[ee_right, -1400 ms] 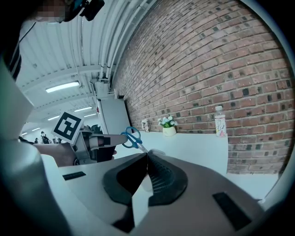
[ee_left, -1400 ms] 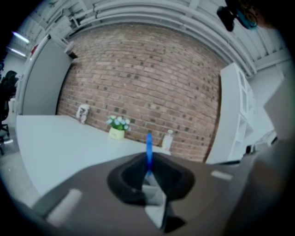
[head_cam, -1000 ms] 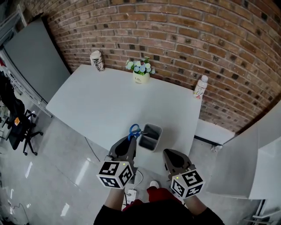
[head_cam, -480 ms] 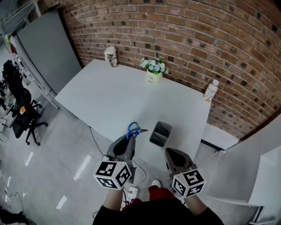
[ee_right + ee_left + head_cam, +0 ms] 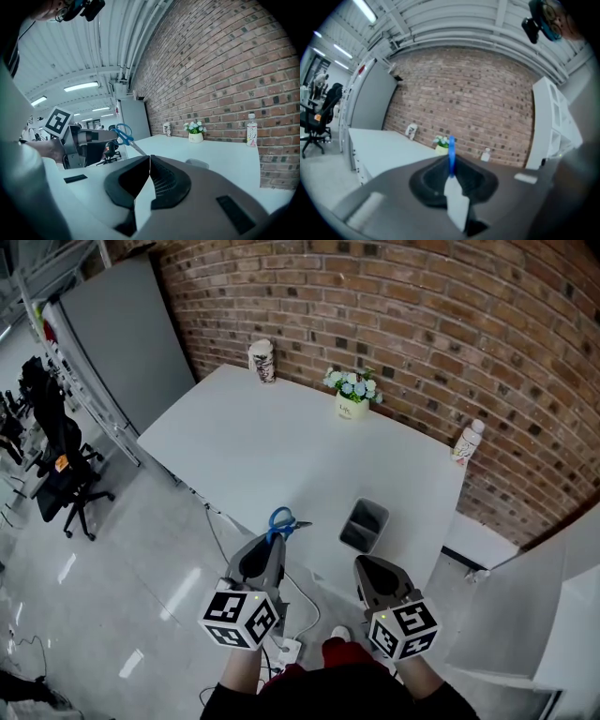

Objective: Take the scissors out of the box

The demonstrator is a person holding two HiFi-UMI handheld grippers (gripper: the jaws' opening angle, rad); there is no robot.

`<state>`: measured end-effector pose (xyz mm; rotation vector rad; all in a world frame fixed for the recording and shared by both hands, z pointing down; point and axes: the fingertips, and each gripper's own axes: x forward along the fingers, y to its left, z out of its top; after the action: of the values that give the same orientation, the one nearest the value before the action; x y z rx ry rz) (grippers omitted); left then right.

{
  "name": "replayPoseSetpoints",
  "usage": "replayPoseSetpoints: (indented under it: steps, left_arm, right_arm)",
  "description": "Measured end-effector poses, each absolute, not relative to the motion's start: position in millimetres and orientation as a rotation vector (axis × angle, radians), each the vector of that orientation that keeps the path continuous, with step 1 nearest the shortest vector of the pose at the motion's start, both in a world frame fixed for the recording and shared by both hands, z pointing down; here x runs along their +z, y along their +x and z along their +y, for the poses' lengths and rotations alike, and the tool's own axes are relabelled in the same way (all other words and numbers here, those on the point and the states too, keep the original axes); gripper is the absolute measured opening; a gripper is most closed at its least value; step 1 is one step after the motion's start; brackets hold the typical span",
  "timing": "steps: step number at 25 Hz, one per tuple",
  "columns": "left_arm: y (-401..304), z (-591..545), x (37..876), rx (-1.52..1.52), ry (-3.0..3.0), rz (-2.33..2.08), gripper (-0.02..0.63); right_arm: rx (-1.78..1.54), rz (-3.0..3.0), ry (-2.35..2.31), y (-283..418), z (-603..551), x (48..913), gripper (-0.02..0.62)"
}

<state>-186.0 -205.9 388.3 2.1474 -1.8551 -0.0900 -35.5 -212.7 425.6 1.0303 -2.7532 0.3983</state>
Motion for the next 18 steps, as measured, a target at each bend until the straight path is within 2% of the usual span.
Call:
replayPoseSetpoints:
  steps: [18]
  left_arm:
    - [-230, -148, 383, -0.136, 2.064, -1.956, 0.029]
  right_arm:
    - [0.339, -2.787, 0.936, -75, -182, 416, 0.008]
